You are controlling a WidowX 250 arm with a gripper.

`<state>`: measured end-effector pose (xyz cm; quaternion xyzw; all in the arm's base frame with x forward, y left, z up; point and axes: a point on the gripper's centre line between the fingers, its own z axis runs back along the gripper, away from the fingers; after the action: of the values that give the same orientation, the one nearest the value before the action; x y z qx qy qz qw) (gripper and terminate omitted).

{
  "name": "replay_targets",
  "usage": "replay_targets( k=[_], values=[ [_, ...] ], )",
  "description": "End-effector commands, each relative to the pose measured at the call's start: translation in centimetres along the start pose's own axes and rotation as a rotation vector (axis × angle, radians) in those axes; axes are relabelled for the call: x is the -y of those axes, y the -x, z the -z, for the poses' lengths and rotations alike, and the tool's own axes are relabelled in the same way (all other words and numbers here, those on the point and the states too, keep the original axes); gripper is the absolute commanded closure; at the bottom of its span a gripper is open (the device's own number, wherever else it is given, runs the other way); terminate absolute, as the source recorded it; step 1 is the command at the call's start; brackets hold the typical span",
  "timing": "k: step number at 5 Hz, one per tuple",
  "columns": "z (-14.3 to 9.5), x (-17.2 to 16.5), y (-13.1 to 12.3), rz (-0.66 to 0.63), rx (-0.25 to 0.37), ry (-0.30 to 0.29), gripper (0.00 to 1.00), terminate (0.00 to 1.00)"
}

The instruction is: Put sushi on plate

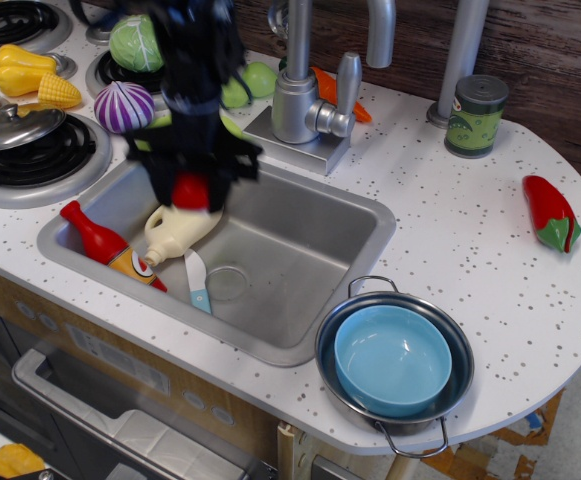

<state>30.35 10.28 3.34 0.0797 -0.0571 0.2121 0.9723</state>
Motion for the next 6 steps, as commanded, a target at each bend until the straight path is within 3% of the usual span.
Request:
replay_targets(
  k=[1, 3, 4, 6],
  values=[
    [-2.7, -2.9, -5.0, 0.092, 0.079, -0.029, 1.0, 0.0],
    [0.4, -3.4, -8.3, 0.179, 0.122, 0.017, 1.0, 0.0],
    [0.9, -4.0, -8.3, 0.218, 0.161, 0.043, 0.0, 0.0],
    [0.9, -4.0, -8.3, 0.218, 0.161, 0.043, 0.0, 0.0]
  ],
)
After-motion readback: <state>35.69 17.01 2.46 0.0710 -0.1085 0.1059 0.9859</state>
